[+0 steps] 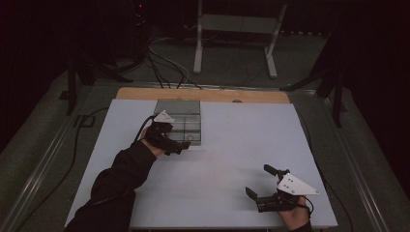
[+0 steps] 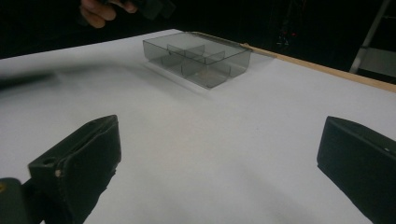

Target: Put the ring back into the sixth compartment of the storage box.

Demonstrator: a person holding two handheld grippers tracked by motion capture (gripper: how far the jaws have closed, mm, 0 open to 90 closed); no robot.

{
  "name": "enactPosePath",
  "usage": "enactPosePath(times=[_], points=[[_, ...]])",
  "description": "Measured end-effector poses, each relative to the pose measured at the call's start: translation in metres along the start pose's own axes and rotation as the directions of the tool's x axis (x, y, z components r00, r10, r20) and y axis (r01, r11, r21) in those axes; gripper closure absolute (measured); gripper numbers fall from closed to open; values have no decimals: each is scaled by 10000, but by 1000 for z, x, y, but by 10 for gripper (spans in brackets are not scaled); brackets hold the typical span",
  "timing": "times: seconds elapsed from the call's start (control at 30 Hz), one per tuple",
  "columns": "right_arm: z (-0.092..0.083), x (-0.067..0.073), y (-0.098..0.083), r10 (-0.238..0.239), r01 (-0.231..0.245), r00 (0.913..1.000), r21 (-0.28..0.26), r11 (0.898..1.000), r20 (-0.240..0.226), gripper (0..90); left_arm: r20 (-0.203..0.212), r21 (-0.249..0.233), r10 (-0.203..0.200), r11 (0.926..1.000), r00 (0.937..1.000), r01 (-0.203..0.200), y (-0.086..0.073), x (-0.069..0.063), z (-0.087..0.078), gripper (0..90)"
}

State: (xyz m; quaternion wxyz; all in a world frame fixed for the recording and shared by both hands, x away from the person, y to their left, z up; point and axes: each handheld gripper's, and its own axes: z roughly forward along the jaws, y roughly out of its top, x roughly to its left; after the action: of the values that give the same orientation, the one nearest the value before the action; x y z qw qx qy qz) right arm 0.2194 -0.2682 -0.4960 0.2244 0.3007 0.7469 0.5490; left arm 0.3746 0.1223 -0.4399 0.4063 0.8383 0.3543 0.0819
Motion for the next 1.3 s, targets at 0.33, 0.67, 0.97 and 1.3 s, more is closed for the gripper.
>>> enactPosePath(times=[0.33, 0.67, 0.97, 1.3], points=[[1, 0, 0, 36, -36, 10000, 40, 10000, -12, 0, 52, -206, 109, 9997, 9999, -108, -30, 1, -26, 7], [1, 0, 0, 42, -42, 10000, 58, 10000, 36, 0, 112, -463, -92, 9989, 9999, 97, -68, -7, -38, 7], [1, 1, 0, 18, -18, 10000, 66, 10000, 36, 0, -31, -374, -359, 9987, 9993, 358, -95, -4, -47, 7], [1, 1, 0, -19, 19, 10000, 80, 10000, 59, 0, -142, -158, -468, 9988, 9988, 465, -126, -10, -54, 7]])
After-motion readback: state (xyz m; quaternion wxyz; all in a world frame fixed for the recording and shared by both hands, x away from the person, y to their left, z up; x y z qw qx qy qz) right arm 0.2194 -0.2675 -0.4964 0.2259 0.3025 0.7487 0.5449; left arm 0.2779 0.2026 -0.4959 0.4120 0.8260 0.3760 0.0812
